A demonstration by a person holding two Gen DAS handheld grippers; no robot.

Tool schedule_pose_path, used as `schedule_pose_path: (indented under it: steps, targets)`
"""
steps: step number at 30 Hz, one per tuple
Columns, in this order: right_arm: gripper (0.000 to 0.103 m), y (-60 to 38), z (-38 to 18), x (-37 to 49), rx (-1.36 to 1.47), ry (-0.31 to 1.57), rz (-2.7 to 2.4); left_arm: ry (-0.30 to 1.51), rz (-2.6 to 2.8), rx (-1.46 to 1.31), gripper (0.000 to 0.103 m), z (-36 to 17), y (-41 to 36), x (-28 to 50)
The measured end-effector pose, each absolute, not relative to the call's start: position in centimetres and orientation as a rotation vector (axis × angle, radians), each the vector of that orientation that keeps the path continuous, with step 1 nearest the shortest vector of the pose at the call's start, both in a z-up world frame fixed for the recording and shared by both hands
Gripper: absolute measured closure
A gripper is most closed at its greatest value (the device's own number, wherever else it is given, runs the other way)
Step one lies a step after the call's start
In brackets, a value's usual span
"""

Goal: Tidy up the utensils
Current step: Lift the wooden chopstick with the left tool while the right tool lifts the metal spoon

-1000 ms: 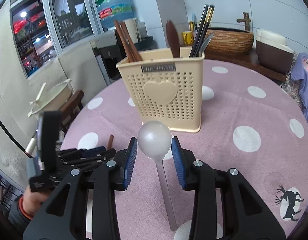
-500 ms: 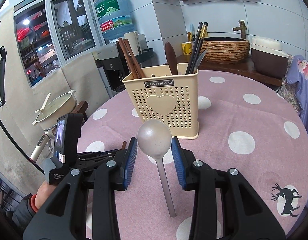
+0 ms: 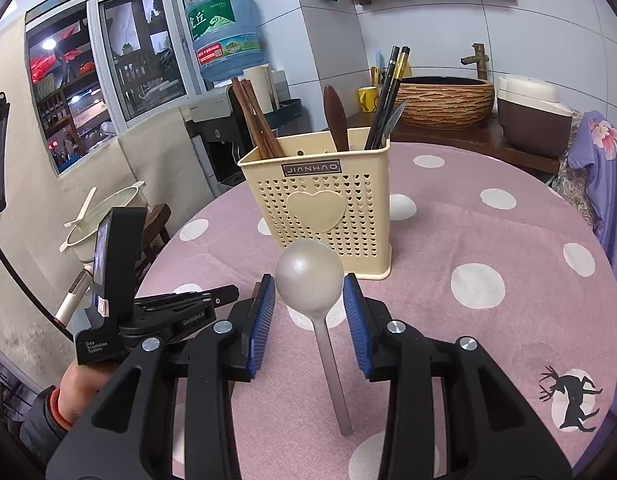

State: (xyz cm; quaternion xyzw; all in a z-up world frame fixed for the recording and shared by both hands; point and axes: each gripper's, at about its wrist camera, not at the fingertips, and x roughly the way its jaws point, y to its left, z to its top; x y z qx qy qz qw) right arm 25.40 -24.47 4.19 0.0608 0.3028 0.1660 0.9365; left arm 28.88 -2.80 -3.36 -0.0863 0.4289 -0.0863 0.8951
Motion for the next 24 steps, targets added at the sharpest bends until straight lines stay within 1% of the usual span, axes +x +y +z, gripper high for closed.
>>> schedule_pose_path:
  steps: [2,4,5,6,7,8,11,12,13,15,19,22,24]
  targets:
    - [0.067,-24.4,4.2,25.4,0.121,0.619,0.337,0.912,-0.164,-0.16,0.102,-3.8,-2.9,29.2]
    - [0.067,-24.3,4.2,25.4,0.116,0.617,0.333,0.927,-0.149,-0.155,0.099,-4.1,-3.0,29.2]
    - [0.067,-24.3,4.1,25.4,0.116,0.617,0.332,0.934,-0.131,-0.148,0.088,-4.3,-3.2,29.2]
    - [0.067,-24.3,4.1,25.4,0.116,0.618,0.329,0.932,-0.119,-0.147,0.072,-4.4,-3.3,29.0]
    - [0.067,-24.3,4.0,25.4,0.117,0.617,0.327,0.926,-0.114,-0.153,0.065,-4.5,-3.5,28.9]
    - [0.067,-24.3,4.0,25.3,0.115,0.615,0.325,0.922,-0.107,-0.159,0.063,-4.6,-3.7,28.8]
    - [0.068,-24.4,4.0,25.2,0.107,0.611,0.322,0.923,-0.067,-0.122,0.063,-5.0,-4.8,28.5]
    - [0.09,-24.3,3.9,25.3,0.098,0.618,0.319,0.929,-0.061,-0.115,0.064,-5.2,-5.1,28.4]
    - [0.09,-24.3,3.8,25.4,0.095,0.625,0.319,0.933,-0.054,-0.109,0.065,-5.4,-5.3,28.4]
    - [0.09,-24.5,3.5,25.4,0.101,0.629,0.32,0.921,-0.019,-0.079,0.073,-5.5,-5.7,28.3]
    - [0.09,-24.6,2.9,25.6,0.106,0.639,0.322,0.907,-0.001,-0.071,0.078,-5.6,-5.7,28.3]
    - [0.09,-24.7,2.7,25.9,0.107,0.647,0.328,0.908,0.001,-0.058,0.084,-5.6,-5.5,28.5]
    - [0.089,-24.8,2.4,26.2,0.101,0.654,0.321,0.907,-0.003,-0.039,0.091,-5.7,-5.7,28.9]
